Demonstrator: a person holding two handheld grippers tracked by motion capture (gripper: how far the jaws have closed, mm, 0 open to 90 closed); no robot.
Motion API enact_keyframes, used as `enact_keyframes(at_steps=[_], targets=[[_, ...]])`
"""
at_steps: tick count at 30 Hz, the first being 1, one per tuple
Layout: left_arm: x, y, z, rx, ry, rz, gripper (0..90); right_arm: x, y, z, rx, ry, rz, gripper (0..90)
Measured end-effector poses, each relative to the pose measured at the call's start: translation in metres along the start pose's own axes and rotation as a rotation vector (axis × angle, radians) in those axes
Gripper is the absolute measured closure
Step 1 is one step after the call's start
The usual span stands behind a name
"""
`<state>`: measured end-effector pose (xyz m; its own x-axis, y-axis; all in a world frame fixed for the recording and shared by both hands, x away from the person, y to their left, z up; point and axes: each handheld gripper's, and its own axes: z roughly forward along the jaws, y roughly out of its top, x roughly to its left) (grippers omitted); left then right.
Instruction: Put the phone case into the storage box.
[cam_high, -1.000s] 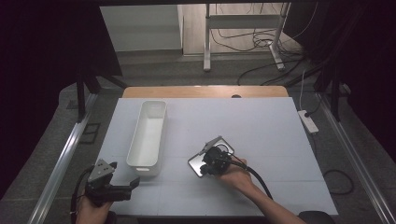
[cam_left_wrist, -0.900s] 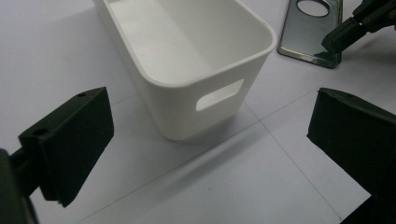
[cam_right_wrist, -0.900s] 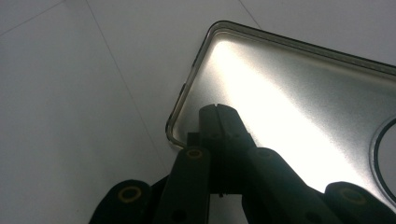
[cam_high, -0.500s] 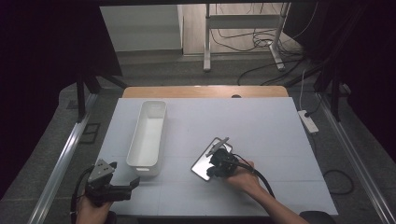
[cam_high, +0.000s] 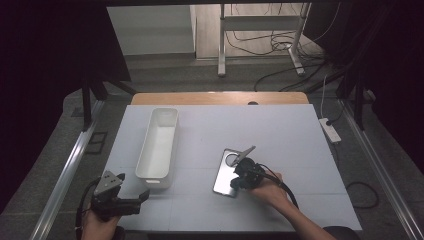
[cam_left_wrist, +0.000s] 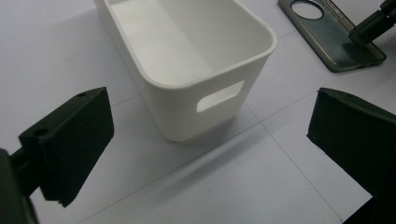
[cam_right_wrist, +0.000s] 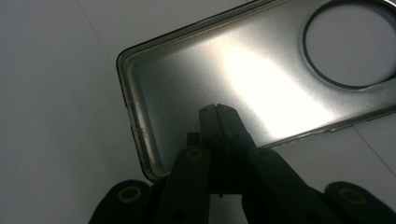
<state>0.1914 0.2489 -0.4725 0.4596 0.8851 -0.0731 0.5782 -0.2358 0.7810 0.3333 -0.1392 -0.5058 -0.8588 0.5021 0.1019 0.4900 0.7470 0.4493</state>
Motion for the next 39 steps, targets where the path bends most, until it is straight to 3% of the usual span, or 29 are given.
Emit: enact_keyframes(at_steps=[13,29,34,39], targets=[[0.001,0.0,0.0,-0.002,-0.006,-0.006,1.2,-0.014,-0.007,-0.008,0.01,-0.041,0.031,89.6],[0.0,0.0,0.0,-0.003,-0.007,0.004,1.3,-0.04,-0.024,-0.022,-0.002,-0.101,0.068,89.6],[-0.001,0.0,0.0,-0.003,-0.006,0.008,1.4,-0.048,-0.027,-0.024,-0.012,-0.12,0.099,89.6],[0.0,0.0,0.0,-0.002,-0.018,0.013,2.3,-0.047,-0.027,-0.024,-0.012,-0.126,0.103,89.5]])
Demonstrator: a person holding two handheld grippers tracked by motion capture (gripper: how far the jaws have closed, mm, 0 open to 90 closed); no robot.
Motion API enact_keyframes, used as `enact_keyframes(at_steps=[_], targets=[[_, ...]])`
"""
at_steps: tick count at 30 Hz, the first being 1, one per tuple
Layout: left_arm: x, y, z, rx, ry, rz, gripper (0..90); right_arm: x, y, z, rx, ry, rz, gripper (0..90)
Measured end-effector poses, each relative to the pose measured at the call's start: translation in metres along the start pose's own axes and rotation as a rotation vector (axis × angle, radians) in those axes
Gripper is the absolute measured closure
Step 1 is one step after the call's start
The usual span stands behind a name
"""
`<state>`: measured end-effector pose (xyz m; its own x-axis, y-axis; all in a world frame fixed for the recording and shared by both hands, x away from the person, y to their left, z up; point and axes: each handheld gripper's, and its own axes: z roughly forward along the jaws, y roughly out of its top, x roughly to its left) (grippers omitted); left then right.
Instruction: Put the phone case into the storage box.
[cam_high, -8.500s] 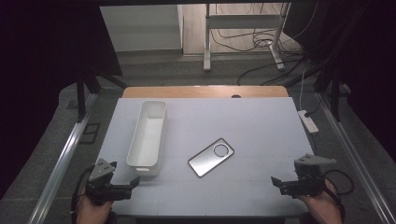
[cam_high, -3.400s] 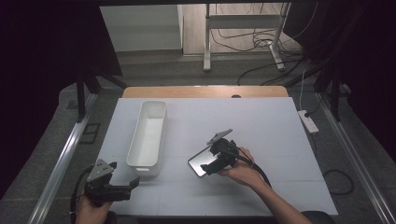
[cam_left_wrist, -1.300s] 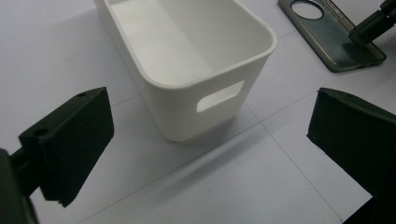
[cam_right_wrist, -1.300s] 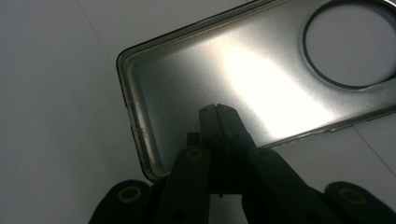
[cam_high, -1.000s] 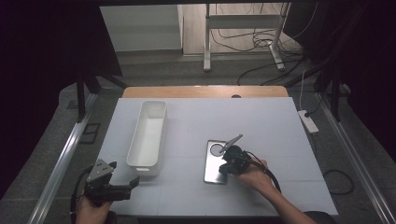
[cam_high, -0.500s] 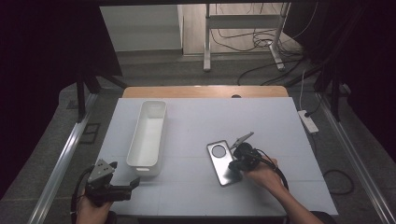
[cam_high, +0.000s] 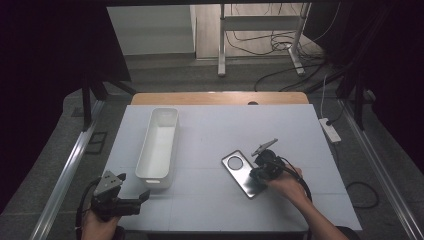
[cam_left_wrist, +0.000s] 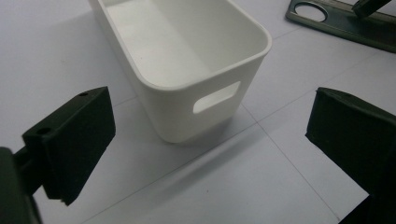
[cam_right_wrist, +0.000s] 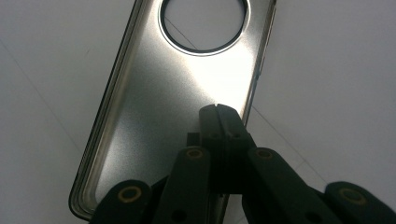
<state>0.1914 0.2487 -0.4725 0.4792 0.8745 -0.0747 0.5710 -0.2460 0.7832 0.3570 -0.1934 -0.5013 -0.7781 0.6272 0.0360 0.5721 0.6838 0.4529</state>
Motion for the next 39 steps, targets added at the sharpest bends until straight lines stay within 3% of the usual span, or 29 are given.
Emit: enact_keyframes(at_steps=[3,11,12,14,22,27,28,33,36,39], targets=[[0.0,0.0,0.0,0.001,-0.004,-0.001,2.5,0.0,0.0,-0.001,-0.003,0.005,0.009,88.7],[0.001,0.001,0.001,0.011,-0.017,-0.005,3.2,0.005,0.003,-0.016,-0.076,0.01,-0.001,72.5],[0.002,0.0,0.001,0.008,-0.032,-0.005,4.5,0.006,0.003,-0.02,-0.092,0.007,0.006,63.9],[0.002,0.0,0.001,0.008,-0.036,-0.005,4.8,0.005,0.002,-0.022,-0.094,0.01,0.012,61.7],[0.001,0.001,0.002,0.014,-0.02,0.002,1.9,-0.001,-0.005,-0.035,-0.142,-0.044,0.051,26.4],[0.002,0.001,0.001,0.009,-0.028,-0.013,1.1,-0.011,-0.011,-0.035,-0.143,-0.02,0.115,6.8],[0.002,0.001,0.001,0.009,-0.028,-0.013,1.0,-0.013,-0.012,-0.035,-0.142,-0.028,0.107,3.7],[0.002,0.001,0.001,0.012,-0.027,-0.009,0.4,-0.015,-0.013,-0.034,-0.13,-0.039,0.121,0.9],[0.001,0.001,0.001,0.014,-0.021,-0.002,0.0,-0.015,-0.012,-0.032,-0.105,-0.021,0.134,1.4],[0.001,0.001,0.001,0.014,-0.021,-0.005,0.0,-0.013,-0.011,-0.029,-0.078,-0.038,0.125,11.8]])
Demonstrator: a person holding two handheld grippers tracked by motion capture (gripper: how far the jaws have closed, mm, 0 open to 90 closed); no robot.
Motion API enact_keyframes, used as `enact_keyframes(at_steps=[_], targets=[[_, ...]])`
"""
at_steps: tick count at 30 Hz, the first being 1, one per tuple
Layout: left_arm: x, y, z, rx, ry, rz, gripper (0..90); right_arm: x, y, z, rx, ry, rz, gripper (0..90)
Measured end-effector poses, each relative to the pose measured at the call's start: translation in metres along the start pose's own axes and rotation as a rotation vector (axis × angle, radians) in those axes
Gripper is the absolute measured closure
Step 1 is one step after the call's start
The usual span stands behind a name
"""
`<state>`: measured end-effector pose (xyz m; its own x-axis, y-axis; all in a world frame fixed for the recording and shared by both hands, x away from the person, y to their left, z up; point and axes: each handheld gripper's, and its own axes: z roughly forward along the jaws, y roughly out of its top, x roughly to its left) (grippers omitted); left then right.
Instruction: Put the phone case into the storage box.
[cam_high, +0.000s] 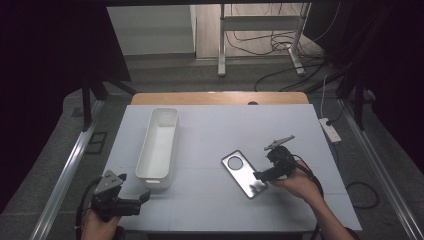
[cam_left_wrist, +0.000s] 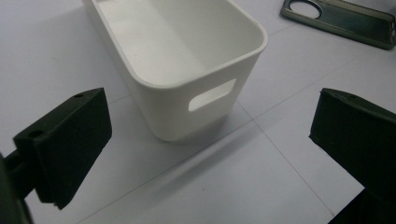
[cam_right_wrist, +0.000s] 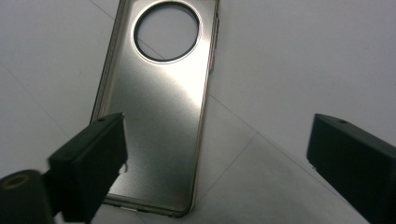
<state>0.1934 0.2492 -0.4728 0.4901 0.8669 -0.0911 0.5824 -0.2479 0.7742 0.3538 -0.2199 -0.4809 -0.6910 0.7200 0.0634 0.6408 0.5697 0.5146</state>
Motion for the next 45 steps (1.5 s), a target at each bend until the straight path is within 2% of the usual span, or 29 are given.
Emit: enact_keyframes(at_steps=[3,4,5,7,12,15,17,19,24,26,29,36,39,45], targets=[[0.001,0.0,0.0,-0.004,-0.001,-0.009,0.0,0.001,0.001,0.005,0.016,-0.01,-0.015,28.0],[0.001,0.0,-0.001,-0.007,-0.001,-0.011,0.0,0.002,0.001,0.006,0.019,0.0,0.0,37.3],[0.001,-0.001,-0.001,-0.009,-0.003,-0.015,0.0,0.001,0.001,0.007,0.018,0.027,0.006,42.5],[0.003,-0.001,-0.001,-0.013,-0.009,-0.024,0.6,0.003,0.001,0.01,0.019,0.03,-0.002,48.1],[0.003,-0.001,-0.001,-0.012,-0.011,-0.028,1.1,0.004,0.002,0.018,0.062,0.026,-0.023,67.3],[0.003,0.0,-0.001,-0.009,-0.008,-0.025,1.0,0.003,0.002,0.023,0.081,0.047,-0.025,75.2],[0.002,0.0,-0.001,-0.008,-0.007,-0.024,0.7,0.003,0.002,0.025,0.094,0.044,-0.032,76.6],[0.002,0.0,-0.001,-0.006,-0.006,-0.02,0.8,0.004,0.003,0.025,0.095,0.031,-0.043,84.3],[0.0,0.0,0.0,0.003,-0.005,-0.002,1.3,0.002,0.003,0.025,0.102,0.05,-0.009,87.7],[-0.002,0.001,0.001,0.014,0.003,0.014,1.3,0.004,0.003,0.025,0.107,0.044,-0.016,88.0],[-0.002,0.001,0.002,0.016,0.003,0.016,1.2,0.004,0.004,0.025,0.11,0.037,-0.015,88.2],[0.002,0.001,0.001,0.012,-0.013,-0.015,0.7,0.002,0.003,0.022,0.113,0.039,-0.012,88.3],[0.003,0.001,0.002,0.014,-0.015,-0.029,0.7,0.003,0.004,0.019,0.084,0.042,0.01,88.3],[0.003,0.001,0.002,0.016,-0.01,-0.034,0.2,0.003,0.005,0.014,0.055,0.045,0.008,88.3]])
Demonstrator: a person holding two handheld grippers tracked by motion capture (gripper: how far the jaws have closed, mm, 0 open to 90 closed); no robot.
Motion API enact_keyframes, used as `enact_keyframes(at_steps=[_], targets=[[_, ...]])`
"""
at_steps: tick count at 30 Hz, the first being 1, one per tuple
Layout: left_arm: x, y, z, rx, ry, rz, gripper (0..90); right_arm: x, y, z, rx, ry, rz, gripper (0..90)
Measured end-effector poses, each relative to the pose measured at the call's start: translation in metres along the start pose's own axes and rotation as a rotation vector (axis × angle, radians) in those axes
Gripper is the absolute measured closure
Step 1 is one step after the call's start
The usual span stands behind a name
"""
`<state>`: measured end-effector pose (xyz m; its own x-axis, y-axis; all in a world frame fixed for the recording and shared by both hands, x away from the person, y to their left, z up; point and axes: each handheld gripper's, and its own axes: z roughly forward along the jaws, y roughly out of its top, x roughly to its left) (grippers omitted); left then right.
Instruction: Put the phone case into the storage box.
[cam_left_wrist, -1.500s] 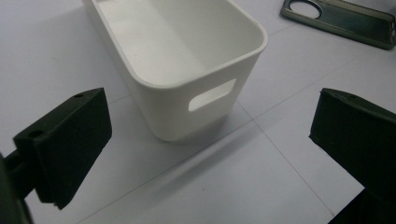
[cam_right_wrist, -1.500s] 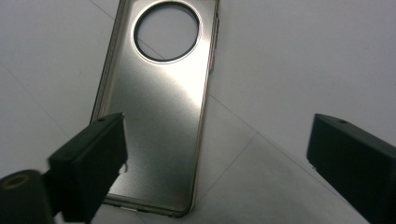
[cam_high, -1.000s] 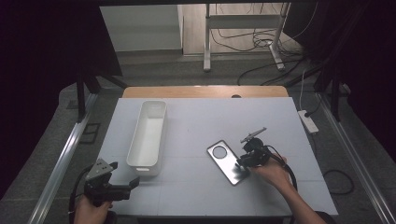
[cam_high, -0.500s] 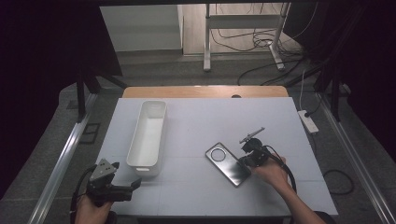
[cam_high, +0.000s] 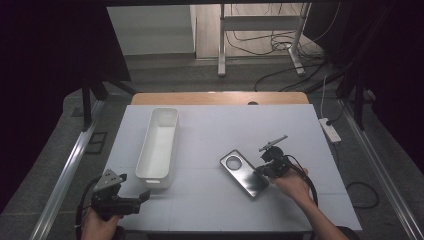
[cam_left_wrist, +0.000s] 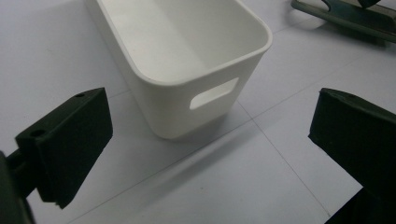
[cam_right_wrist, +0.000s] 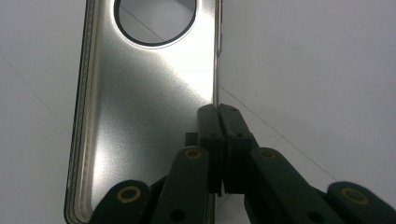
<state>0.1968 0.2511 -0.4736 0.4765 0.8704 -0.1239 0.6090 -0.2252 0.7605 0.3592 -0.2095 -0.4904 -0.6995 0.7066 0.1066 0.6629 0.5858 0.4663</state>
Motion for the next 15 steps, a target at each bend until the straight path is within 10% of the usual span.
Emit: enact_keyframes(at_steps=[15], targets=[[-0.003,0.004,0.005,0.048,0.026,0.012,0.0,0.003,0.001,-0.016,-0.084,-0.002,-0.025,88.3]])
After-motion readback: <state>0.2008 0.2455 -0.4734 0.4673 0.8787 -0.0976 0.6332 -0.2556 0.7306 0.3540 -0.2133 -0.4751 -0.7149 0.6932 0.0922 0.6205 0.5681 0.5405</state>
